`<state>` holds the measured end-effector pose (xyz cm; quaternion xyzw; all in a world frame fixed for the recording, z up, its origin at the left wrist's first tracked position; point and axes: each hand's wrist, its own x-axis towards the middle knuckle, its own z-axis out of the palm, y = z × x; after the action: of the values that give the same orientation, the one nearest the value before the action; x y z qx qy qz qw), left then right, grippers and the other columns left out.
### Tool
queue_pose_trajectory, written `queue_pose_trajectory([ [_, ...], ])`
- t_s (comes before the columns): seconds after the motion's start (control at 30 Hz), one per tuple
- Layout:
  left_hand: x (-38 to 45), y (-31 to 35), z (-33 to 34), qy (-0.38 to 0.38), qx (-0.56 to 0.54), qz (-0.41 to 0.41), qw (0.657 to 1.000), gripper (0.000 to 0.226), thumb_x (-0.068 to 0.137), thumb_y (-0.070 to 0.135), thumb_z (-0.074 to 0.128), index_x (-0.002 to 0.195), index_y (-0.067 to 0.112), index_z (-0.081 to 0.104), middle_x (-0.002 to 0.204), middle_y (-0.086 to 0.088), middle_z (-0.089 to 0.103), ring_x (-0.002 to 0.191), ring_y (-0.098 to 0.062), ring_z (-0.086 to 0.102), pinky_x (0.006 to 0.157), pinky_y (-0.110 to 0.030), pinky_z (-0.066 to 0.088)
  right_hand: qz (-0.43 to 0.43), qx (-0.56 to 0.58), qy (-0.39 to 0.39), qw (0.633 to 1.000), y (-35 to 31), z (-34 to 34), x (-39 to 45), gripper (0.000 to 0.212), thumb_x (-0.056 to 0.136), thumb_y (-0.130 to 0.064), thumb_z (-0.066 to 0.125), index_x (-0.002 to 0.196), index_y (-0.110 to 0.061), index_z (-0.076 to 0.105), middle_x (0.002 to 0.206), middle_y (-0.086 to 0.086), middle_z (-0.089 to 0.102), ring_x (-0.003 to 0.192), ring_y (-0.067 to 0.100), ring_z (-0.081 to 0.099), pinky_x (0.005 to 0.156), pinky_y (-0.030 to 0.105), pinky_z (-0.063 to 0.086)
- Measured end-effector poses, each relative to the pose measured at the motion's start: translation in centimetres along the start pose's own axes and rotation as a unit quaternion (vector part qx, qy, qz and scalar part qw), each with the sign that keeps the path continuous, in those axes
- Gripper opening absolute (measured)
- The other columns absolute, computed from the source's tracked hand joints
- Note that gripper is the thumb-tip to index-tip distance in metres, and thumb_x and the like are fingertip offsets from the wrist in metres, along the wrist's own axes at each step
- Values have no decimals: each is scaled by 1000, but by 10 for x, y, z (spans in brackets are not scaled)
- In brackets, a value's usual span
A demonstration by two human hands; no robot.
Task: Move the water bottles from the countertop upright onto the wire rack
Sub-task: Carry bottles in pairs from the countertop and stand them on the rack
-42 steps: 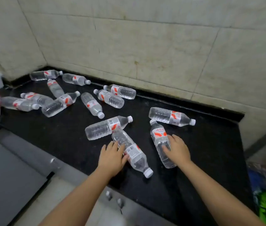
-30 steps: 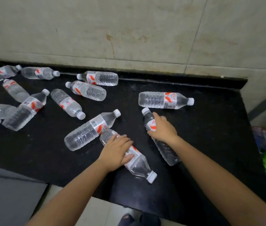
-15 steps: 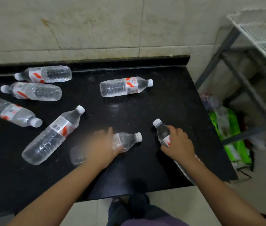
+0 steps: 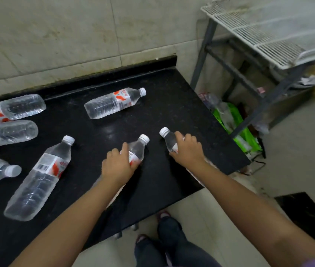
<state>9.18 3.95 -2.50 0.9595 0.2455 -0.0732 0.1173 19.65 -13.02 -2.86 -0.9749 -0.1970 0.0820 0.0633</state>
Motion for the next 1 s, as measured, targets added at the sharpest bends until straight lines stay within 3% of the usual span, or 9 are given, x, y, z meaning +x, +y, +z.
queue_pose_trajectory([
  [0.13, 4, 36, -22, 52, -95, 11, 994, 70, 87, 47, 45, 139, 10, 16, 122, -23, 45, 113, -38, 42, 87, -46, 41, 37, 94, 41, 994, 19, -25, -20, 65, 80, -34, 63, 131, -10, 29, 121, 18, 44, 111, 35, 44, 88, 42, 41],
  [0.3, 9, 108, -67, 133, -142, 77, 978, 74, 87, 47, 45, 140, 7, 13, 123, -25, 44, 113, -40, 40, 88, -47, 39, 31, 228, 126, 965, 51, -87, -35, 67, 84, -31, 60, 135, -6, 23, 129, 20, 35, 120, 33, 35, 96, 37, 32],
  [0.4, 13, 154, -101, 181, -171, 119, 961, 75, 87, 46, 47, 140, 5, 13, 121, -26, 45, 113, -40, 41, 90, -46, 37, -15, 300, 189, 935, 80, -138, -37, 67, 82, -26, 63, 133, -7, 23, 132, 17, 34, 123, 29, 34, 98, 31, 29],
  [0.57, 20, 246, -158, 281, -217, 168, 920, 77, 84, 40, 54, 139, -1, 18, 124, -32, 44, 114, -42, 40, 93, -47, 35, -85, 419, 284, 858, 148, -231, -27, 68, 76, -24, 65, 127, -11, 23, 125, 13, 38, 119, 29, 43, 99, 36, 36],
  [0.73, 40, 348, -198, 361, -232, 173, 887, 77, 83, 38, 56, 137, -4, 21, 117, -37, 46, 107, -45, 44, 89, -49, 36, -142, 383, 360, 839, 230, -302, 9, 67, 78, -20, 68, 128, -7, 25, 122, 14, 41, 115, 31, 45, 99, 45, 39],
  [0.9, 73, 421, -224, 411, -232, 141, 870, 75, 85, 37, 55, 137, -4, 21, 122, -35, 44, 111, -44, 42, 91, -47, 33, -153, 296, 443, 832, 287, -347, 62, 65, 77, -18, 69, 127, 3, 32, 122, 24, 43, 112, 33, 42, 89, 33, 32],
  [1.0, 100, 449, -234, 431, -222, 114, 867, 74, 85, 39, 53, 138, -2, 21, 122, -32, 45, 110, -42, 42, 89, -46, 31, -135, 271, 475, 827, 304, -362, 105, 64, 77, -19, 69, 125, 6, 35, 120, 27, 45, 110, 36, 42, 84, 33, 32],
])
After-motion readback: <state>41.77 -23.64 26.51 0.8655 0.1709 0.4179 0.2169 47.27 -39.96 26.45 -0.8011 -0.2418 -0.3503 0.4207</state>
